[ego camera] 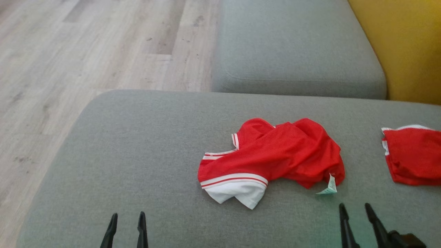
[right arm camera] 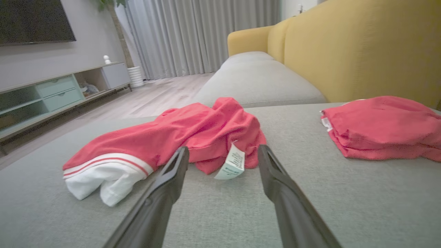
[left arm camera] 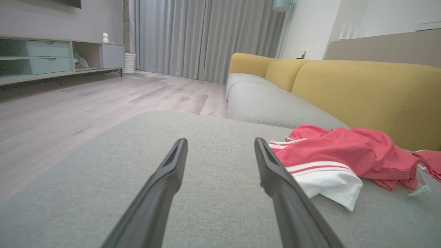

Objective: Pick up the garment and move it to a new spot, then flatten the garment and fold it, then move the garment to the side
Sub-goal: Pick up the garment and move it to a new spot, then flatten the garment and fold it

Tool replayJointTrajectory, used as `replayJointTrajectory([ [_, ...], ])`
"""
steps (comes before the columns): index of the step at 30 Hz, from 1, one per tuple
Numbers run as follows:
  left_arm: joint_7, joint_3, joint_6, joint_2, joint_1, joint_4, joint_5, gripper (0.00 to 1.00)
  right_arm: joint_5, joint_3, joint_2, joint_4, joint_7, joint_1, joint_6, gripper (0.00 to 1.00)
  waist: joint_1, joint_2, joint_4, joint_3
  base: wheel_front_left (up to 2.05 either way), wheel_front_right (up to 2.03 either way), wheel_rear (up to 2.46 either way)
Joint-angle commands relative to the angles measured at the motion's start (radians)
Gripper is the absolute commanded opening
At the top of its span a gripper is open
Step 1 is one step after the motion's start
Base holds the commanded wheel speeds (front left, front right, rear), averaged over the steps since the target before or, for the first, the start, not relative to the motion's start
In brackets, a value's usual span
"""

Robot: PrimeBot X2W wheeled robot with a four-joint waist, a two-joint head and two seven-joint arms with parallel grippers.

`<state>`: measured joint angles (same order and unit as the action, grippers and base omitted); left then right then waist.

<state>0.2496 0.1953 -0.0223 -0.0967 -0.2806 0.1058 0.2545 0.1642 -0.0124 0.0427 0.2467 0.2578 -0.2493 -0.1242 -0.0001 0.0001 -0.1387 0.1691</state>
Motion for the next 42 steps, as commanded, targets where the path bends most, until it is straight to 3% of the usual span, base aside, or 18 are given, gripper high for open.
replayJointTrajectory([
  [1, 0.012, -0.046, 0.018, 0.012, 0.047, -0.045, -0.03, 1.0, -0.009, -0.033, 0.008, -0.049, 0.004, 0.034, -0.007, 1.0, 0.0001, -0.0001, -0.011, 0.009, 0.0, 0.0, 0.0],
  [12, 0.012, -0.119, 0.094, 0.039, 0.07, -0.007, -0.127, 1.0, -0.038, -0.051, 0.008, -0.112, 0.004, -0.046, -0.007, 1.0, 0.0001, -0.0001, 0.021, 0.006, 0.0, 0.0, 0.0],
  [32, 0.012, -0.107, 0.123, 0.046, 0.112, 0.046, -0.15, 1.0, -0.041, -0.063, 0.008, -0.129, 0.004, -0.017, -0.007, 1.0, 0.0001, -0.0001, 0.073, -0.035, 0.0, 0.0, 0.0],
  [42, 0.012, -0.029, 0.149, 0.044, 0.346, 0.318, -0.127, 1.0, -0.079, -0.089, 0.008, -0.148, 0.004, 0.04, -0.007, 1.0, 0.0001, -0.0001, 0.146, -0.17, 0.0, 0.0, 0.0],
])
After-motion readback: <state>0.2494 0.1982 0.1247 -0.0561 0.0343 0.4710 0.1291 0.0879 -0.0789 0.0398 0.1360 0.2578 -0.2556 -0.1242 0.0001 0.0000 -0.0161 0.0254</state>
